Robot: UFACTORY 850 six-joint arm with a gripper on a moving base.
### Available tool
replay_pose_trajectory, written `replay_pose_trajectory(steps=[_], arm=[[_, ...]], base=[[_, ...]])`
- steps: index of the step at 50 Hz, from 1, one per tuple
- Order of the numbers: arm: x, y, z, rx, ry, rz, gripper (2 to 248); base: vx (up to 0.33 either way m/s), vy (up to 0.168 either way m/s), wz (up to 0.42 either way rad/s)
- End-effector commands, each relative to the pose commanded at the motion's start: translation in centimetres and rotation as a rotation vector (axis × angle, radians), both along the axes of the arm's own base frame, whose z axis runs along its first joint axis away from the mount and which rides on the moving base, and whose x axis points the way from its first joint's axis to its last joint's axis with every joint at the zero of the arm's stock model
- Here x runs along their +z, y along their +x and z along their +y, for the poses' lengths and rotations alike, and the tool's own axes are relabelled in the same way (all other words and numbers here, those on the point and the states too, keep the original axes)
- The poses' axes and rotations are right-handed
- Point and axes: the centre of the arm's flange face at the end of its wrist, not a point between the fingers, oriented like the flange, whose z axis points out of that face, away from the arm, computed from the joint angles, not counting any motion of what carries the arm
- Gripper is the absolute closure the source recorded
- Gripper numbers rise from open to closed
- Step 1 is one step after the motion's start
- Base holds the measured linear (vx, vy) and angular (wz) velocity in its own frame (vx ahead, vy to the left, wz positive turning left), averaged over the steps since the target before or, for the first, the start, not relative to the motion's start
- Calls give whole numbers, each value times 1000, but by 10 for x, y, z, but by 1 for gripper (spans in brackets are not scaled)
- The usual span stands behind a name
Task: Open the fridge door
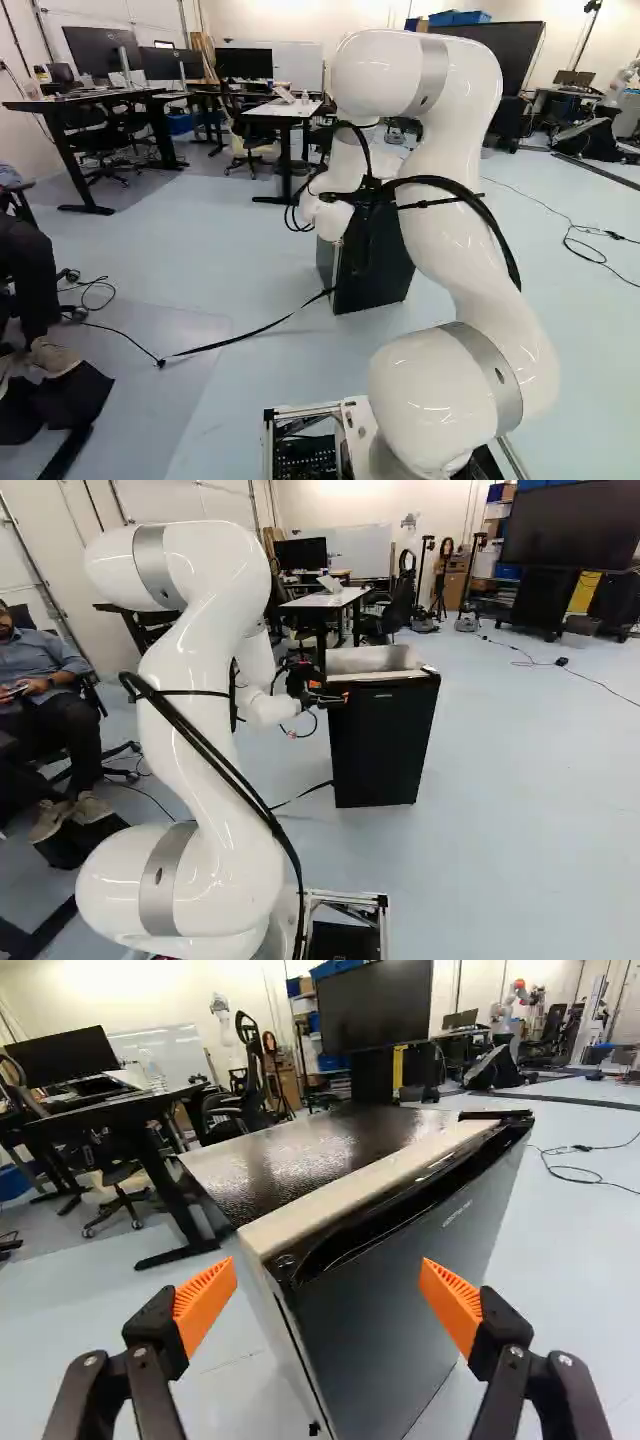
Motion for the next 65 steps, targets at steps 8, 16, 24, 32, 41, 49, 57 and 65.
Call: replay_pose_trajectory(steps=[8, 16, 24, 32, 41, 49, 57, 65], arm=[[0, -1, -1, -17, 4, 0, 3], [0, -2, -2, -34, 7, 1, 3], [-1, -2, -4, -51, 11, 1, 3], [-1, -1, -4, -68, 15, 0, 3], [-2, 0, -4, -85, 19, -2, 3], [-2, 1, -4, -100, 23, -3, 3], [-3, 1, -5, -117, 27, -4, 3], [-3, 0, -7, -149, 34, -3, 3]], base=[[0, 0, 0], [0, 0, 0], [0, 0, 0], [0, 0, 0], [0, 0, 0], [0, 0, 0], [0, 0, 0], [0, 0, 0]])
